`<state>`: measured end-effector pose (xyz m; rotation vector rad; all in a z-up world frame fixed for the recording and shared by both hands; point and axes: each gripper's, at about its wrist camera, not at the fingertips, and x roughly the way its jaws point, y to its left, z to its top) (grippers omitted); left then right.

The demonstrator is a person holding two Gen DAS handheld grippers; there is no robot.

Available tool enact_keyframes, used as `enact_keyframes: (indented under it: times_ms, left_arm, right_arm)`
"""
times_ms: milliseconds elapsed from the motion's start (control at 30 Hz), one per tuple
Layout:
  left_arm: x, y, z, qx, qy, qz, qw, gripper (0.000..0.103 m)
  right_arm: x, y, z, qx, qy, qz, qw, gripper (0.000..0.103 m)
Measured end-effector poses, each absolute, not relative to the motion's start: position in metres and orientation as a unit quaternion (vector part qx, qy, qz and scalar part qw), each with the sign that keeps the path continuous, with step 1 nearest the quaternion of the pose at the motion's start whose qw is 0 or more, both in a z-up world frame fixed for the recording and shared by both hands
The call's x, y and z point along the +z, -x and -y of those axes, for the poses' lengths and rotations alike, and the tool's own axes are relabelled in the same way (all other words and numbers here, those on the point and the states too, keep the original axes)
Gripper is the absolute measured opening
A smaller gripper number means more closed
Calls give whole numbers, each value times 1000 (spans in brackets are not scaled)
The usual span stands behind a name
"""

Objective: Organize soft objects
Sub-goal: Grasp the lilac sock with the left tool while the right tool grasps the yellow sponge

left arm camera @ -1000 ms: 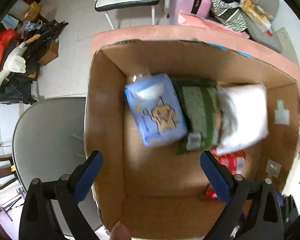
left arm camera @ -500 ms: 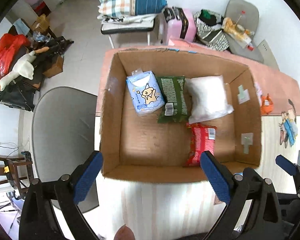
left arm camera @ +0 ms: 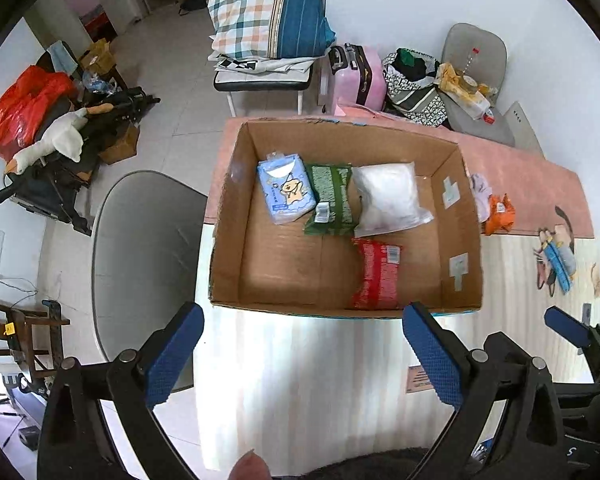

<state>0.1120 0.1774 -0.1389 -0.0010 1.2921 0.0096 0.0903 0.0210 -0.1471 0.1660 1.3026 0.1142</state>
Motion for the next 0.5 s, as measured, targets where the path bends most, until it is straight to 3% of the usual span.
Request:
enact_keyframes:
  times_ms: [267, 500]
  left_arm:
    - [-130, -139, -78, -35, -80, -589, 804, 102]
    - [-174, -209, 38, -88, -136, -618, 769, 102]
  right_arm:
    - [-153, -98, 84, 2, -128, -615, 778, 103]
    - [-193, -108, 241, -116, -189, -625, 748, 103]
